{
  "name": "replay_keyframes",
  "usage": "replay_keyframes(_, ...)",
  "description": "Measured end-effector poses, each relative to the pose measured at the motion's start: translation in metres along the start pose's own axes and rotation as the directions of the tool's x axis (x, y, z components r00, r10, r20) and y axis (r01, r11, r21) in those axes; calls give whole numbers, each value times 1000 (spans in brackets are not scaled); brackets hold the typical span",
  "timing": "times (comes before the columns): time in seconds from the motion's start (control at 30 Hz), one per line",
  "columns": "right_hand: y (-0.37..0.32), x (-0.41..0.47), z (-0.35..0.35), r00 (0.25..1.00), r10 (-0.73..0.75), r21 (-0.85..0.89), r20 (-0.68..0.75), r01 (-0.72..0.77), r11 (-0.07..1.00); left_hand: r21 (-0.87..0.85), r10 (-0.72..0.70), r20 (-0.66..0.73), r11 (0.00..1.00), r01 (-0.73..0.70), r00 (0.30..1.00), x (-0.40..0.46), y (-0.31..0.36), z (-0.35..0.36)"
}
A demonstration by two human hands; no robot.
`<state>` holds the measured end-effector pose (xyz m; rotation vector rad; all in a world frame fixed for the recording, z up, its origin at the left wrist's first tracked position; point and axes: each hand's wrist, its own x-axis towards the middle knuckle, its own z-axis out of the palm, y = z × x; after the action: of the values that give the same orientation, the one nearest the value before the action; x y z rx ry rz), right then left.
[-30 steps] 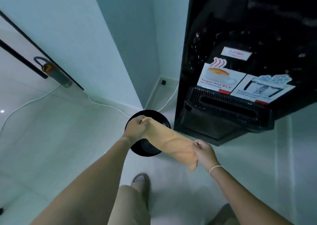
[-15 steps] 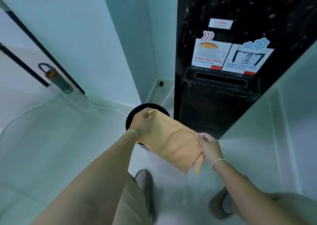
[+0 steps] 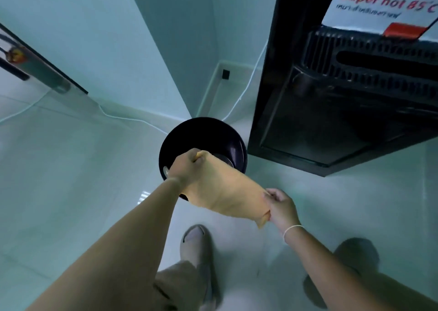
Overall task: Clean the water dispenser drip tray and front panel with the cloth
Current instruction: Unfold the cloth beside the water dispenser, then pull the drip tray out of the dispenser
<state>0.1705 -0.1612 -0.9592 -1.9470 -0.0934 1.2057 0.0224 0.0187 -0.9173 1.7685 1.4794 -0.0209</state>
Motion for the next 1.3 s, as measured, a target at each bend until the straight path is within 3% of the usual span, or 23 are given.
replay_keyframes(0.1, 7, 13, 3, 1000, 18, -72, -10, -18, 997, 91, -47, -5, 995, 48, 999, 10, -13, 10)
replay_keyframes(0.37, 1, 0, -5, 999, -15, -233, -45, 4, 973, 98, -28, 51, 995, 23, 998, -1, -5, 16)
replay_keyframes(0.57, -49, -47, -28, 986, -147, -164, -75, 133, 977, 24, 109, 37, 994, -110, 993, -39, 57, -17)
replay_keyframes(0.87, -145, -149, -113, 882, -399, 35, -251, 420, 907, -129, 347, -159, 921, -367, 925, -124, 185, -80)
replay_keyframes(1.1, -164, -171, -175, 821, -333, 128, -464, 434, 892, -293, 329, -145, 887, -358, 933, -157, 236, -73)
replay_keyframes(1.3, -169, -161, -195, 847, -278, 190, -453, 397, 898, -364, 256, -162, 882, -299, 953, -148, 249, -58)
